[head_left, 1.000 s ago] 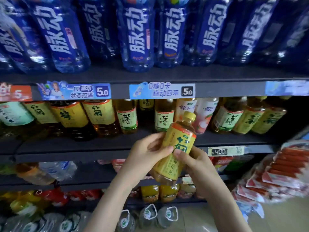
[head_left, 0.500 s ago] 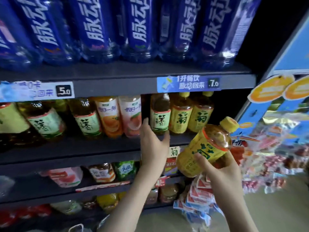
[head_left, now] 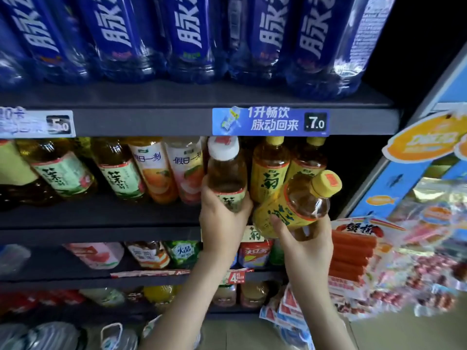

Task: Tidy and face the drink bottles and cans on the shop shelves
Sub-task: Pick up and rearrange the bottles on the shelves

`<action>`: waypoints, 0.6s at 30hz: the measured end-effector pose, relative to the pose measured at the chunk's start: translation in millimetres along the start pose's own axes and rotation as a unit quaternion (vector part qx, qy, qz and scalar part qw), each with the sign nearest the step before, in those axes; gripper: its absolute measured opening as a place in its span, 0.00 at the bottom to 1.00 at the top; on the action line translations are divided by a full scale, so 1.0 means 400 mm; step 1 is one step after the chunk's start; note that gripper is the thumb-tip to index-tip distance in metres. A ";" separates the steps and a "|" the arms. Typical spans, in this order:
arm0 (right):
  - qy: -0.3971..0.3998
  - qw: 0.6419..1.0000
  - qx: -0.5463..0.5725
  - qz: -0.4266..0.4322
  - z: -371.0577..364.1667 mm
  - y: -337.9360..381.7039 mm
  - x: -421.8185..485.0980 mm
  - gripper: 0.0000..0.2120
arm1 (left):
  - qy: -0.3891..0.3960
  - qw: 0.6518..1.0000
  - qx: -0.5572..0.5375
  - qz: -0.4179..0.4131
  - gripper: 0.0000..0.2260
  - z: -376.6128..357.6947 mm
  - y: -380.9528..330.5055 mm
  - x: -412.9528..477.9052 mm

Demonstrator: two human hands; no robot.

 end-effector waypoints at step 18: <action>0.112 0.973 -0.191 0.061 -0.242 -0.045 0.058 0.32 | -0.008 1.000 0.010 0.025 0.34 0.222 0.069 0.019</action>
Point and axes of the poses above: each hand's wrist, its own x-axis towards the middle knuckle, its own z-axis out of the back of the hand, y = z × x, the point moved 1 cm from there along x, towards the middle knuckle, and after that the axes turned 8 degrees about z, right-handed, at the moved point
